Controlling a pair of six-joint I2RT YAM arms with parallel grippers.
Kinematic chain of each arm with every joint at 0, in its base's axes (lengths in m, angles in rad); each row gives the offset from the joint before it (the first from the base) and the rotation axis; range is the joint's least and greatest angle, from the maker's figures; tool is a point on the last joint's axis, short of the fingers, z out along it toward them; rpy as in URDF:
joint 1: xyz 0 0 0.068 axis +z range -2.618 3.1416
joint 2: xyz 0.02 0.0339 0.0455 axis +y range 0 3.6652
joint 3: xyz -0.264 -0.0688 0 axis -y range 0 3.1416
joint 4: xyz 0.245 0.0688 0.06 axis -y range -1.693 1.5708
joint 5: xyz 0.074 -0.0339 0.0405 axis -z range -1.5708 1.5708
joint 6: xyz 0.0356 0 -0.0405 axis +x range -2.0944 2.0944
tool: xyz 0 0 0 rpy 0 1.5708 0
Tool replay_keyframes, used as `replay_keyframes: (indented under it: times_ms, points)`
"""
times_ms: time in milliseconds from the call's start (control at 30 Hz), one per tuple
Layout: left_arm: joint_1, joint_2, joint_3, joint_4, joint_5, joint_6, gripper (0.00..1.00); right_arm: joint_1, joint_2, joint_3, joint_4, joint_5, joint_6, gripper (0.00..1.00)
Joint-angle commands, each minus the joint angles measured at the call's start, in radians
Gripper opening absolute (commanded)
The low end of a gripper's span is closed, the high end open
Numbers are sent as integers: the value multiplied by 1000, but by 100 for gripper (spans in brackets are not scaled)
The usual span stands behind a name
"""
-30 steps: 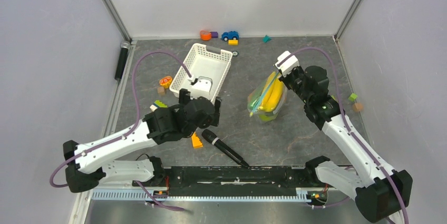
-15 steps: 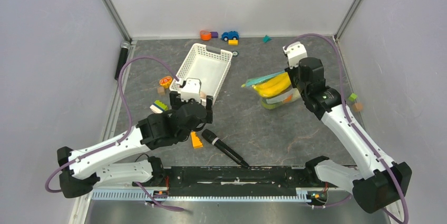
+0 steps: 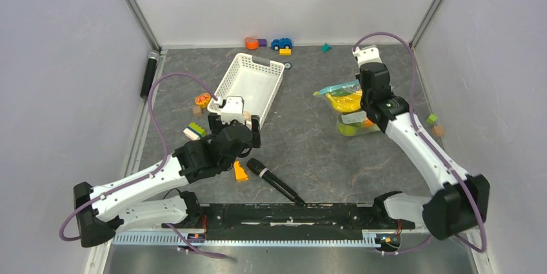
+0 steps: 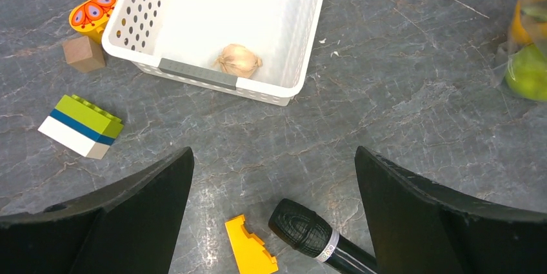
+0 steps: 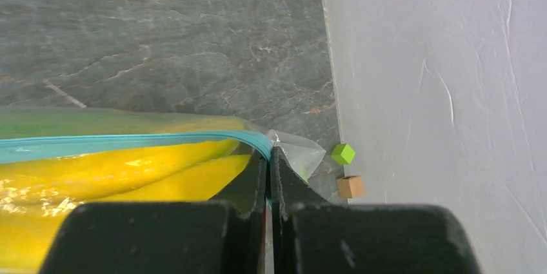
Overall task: Place the food in the zip-top bag and seal the zipper
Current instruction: Place the zipper food storage bag at the center of the board, then reset both arms
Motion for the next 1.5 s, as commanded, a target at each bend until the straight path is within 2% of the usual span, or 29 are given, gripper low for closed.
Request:
replay_keyframes:
  times_ms: [0, 33, 167, 233, 267, 333, 367, 600, 933, 1200, 1467]
  points:
    - [14, 5, -11, 59, 6, -11, 100, -63, 138, 108, 55, -1, -7, 2]
    - [16, 7, -11, 57, 5, -15, 100, -78, 175, 137, 57, -23, -4, 5]
    - [22, -5, -19, 46, -10, -24, 100, -162, 331, 278, 69, -77, 27, 27]
    - [23, -18, -24, 41, -20, -31, 100, -196, 409, 377, 28, -88, 62, 42]
    - [24, -24, -27, 36, -24, -34, 100, -207, 439, 424, -4, -93, 78, 53]
    - [27, -39, -29, 25, -40, -42, 100, -216, 450, 456, -28, -102, 96, 88]
    - [26, -44, -29, 21, -47, -41, 100, -217, 440, 439, -14, -100, 105, 97]
    - [31, -77, -16, 23, -80, -12, 100, -220, 161, 142, 200, -89, 177, 98]
    - [33, -87, 12, -19, -111, -57, 100, -220, -197, -167, 408, -267, 206, 98]
    - [35, -170, 7, -26, -204, -38, 100, -220, -416, -299, 482, -79, 285, 98]
    - [35, -226, 1, -44, -238, -54, 100, -220, -537, -350, 492, -61, 244, 98]
